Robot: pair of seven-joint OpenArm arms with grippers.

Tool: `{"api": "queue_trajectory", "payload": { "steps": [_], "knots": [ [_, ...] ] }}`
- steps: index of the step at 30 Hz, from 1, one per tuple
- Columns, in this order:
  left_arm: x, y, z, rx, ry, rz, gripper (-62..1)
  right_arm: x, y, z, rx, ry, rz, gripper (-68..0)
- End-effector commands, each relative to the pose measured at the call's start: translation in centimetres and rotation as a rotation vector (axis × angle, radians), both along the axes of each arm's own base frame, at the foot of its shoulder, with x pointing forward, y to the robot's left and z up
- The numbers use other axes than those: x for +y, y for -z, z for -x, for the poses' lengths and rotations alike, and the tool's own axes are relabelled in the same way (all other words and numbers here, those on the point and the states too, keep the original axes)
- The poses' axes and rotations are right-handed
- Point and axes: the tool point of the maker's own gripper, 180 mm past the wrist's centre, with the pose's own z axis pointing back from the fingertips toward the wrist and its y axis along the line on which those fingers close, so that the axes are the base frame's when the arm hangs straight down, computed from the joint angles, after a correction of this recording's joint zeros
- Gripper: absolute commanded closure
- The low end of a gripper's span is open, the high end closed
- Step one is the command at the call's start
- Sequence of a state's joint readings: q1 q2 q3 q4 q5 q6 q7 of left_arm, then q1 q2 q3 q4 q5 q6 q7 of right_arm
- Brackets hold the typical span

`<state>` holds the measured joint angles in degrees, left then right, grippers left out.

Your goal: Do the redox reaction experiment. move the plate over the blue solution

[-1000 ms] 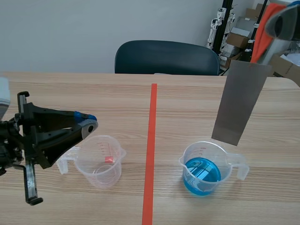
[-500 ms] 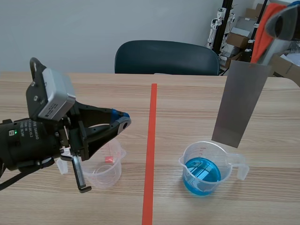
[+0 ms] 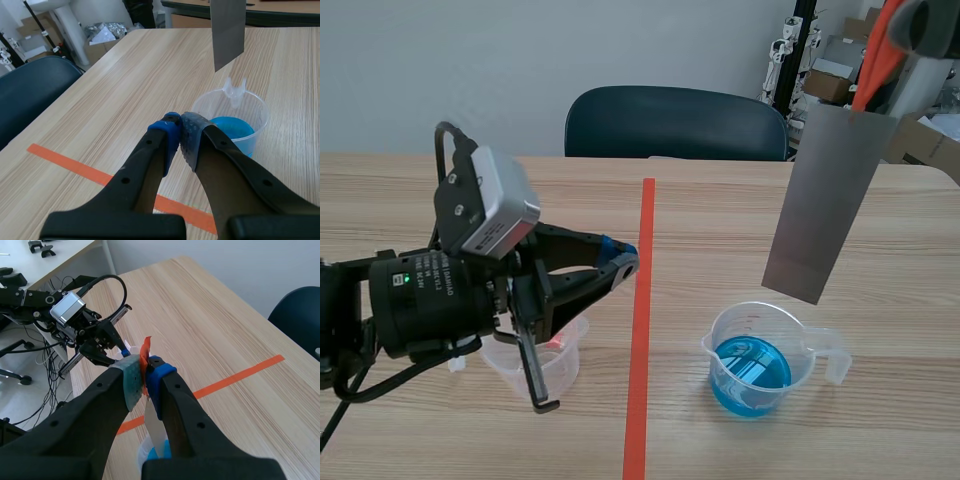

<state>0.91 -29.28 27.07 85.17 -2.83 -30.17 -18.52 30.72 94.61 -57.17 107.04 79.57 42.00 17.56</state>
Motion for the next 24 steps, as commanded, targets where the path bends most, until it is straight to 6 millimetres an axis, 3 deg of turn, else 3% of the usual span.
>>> {"api": "queue_trajectory", "payload": {
  "steps": [1, 8, 24],
  "knots": [
    [-0.5, -0.5, -0.2, -0.004, 0.002, 0.018, -2.5, 0.3, -1.3, -0.1, -0.025, -0.008, -0.037, 0.2],
    [-1.2, -0.6, -0.3, -0.004, 0.013, 0.029, -2.5, 0.3, -1.3, -0.1, -0.027, -0.008, -0.04, 0.2],
    [-3.6, 1.1, -1.5, 0.036, 0.05, -0.002, -2.5, 0.3, -1.5, -0.1, -0.032, -0.007, -0.047, 0.2]
  ]
}}
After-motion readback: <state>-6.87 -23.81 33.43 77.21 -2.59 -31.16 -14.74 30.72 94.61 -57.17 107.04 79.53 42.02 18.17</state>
